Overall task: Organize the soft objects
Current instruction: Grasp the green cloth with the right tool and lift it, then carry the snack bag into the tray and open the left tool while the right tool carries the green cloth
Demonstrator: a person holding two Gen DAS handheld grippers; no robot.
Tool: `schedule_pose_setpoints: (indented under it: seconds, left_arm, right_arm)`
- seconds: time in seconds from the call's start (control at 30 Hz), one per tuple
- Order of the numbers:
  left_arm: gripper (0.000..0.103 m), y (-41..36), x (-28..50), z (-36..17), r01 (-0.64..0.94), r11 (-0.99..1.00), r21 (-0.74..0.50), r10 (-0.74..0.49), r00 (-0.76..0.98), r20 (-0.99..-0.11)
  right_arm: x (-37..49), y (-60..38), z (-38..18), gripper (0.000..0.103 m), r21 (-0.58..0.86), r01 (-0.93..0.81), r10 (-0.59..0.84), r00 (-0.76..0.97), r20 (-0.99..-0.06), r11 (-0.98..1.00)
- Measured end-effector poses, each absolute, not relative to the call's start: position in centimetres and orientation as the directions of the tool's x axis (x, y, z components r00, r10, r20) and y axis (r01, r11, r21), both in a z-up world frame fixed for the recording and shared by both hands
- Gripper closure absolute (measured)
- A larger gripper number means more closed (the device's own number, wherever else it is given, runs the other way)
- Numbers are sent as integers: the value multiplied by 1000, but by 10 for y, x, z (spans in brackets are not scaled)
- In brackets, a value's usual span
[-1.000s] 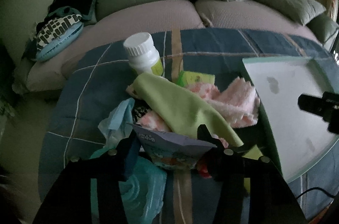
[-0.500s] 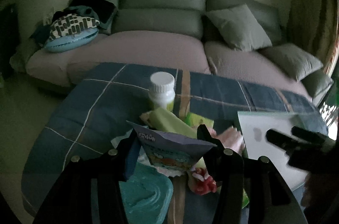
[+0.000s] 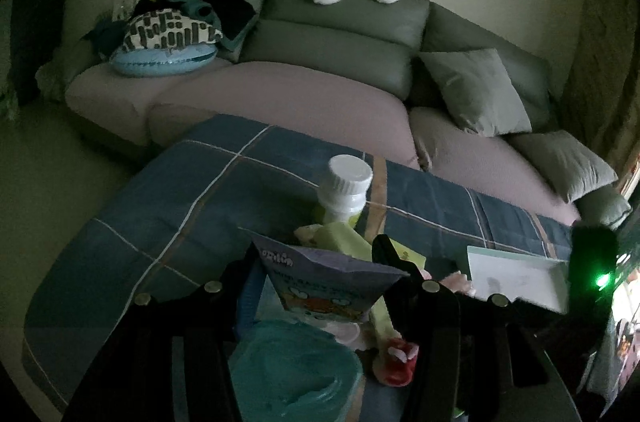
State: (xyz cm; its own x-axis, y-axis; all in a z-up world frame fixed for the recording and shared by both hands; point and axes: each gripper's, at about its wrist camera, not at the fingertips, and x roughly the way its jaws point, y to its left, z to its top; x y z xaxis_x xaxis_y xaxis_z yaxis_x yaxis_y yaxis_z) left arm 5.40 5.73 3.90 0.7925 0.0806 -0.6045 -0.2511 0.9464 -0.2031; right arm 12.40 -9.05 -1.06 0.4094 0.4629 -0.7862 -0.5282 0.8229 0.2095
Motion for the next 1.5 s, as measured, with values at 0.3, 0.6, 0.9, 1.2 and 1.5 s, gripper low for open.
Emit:
schedule_pose_setpoints:
  seconds: [0.3,0.6,0.9,1.2,1.5]
  left_arm:
    - [48,71,51,32,-271,928,-254,64,790,-610]
    - [48,74,52,28,-268,926,-268,49,786,-616]
    - [48,75,52,29,-268,925,-270,49,787,-614]
    - [48,73,49,35,-266,927,-265,58,798,-599]
    - [48,60,48,59,-246,939,-242,68,819,-569]
  right_arm:
    - [129,-83,-37,56,241,-511,455,349,-820,825]
    - [132,-79,-41,84,259,-507,464,334,-820,822]
    - [132,-91,-22,95,289,-491,502,383,-775,822]
    - [130,-113,12,95,338,-481,562,465,-684,809]
    - [113,-155,71,95,366,-469,594,603,-532,804]
